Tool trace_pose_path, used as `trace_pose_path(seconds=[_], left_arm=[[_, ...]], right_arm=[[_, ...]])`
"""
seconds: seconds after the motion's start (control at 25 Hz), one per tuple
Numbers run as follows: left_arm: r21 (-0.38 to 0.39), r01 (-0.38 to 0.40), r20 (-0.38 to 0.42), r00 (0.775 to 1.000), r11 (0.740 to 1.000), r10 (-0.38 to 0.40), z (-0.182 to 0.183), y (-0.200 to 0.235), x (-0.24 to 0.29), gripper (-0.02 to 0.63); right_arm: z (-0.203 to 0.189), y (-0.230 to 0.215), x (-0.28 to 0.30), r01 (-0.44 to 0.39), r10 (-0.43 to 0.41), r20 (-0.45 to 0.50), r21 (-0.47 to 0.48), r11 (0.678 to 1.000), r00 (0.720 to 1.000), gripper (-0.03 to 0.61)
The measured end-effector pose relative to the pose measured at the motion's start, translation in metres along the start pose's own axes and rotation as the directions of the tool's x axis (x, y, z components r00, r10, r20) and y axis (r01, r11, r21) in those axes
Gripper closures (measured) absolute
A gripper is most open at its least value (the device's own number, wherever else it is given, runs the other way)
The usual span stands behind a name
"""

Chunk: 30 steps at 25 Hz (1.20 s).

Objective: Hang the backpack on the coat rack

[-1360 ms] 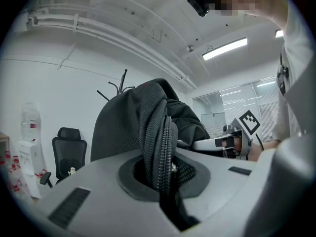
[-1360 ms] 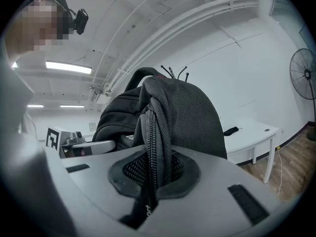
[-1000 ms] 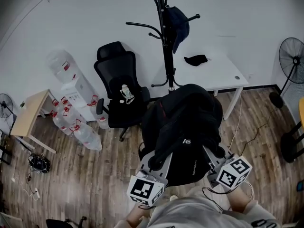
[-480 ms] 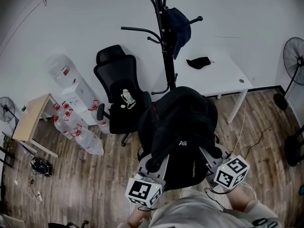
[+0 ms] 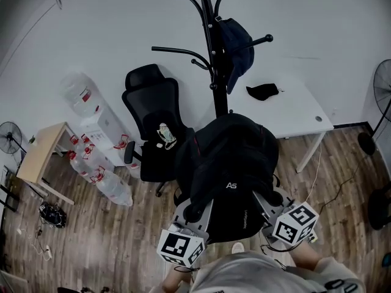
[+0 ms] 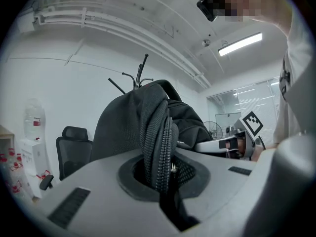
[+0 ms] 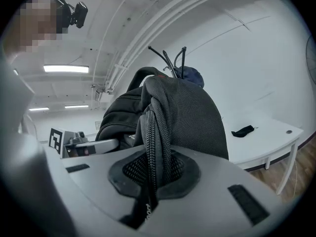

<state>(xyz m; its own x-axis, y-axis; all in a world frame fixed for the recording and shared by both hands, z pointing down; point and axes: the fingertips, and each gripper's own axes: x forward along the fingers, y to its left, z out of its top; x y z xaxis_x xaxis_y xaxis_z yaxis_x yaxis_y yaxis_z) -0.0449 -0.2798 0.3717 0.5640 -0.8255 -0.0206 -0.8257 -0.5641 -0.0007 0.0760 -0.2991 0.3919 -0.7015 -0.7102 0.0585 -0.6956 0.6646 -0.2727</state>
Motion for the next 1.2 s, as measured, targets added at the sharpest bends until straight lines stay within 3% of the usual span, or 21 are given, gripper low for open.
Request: trace_pose_path(seconds=[0.6,1.2], left_arm=[[-0.001,-0.1,0.008,0.995,0.995,0.1,0.008,0.039,0.067,0.584],[-0.024,-0.058,0.002,0.998,0.998,0.058,0.011,0.086,0.098,0.584]], right_arm=[[0.029,-0.056,0.054,-0.066,0.065,-0.015,-0.048,0.997,0.998,0.549],[0.041,-0.07,0.1,-0.021,0.021,-0.014,-0.013,1.0,1.0,0.549]])
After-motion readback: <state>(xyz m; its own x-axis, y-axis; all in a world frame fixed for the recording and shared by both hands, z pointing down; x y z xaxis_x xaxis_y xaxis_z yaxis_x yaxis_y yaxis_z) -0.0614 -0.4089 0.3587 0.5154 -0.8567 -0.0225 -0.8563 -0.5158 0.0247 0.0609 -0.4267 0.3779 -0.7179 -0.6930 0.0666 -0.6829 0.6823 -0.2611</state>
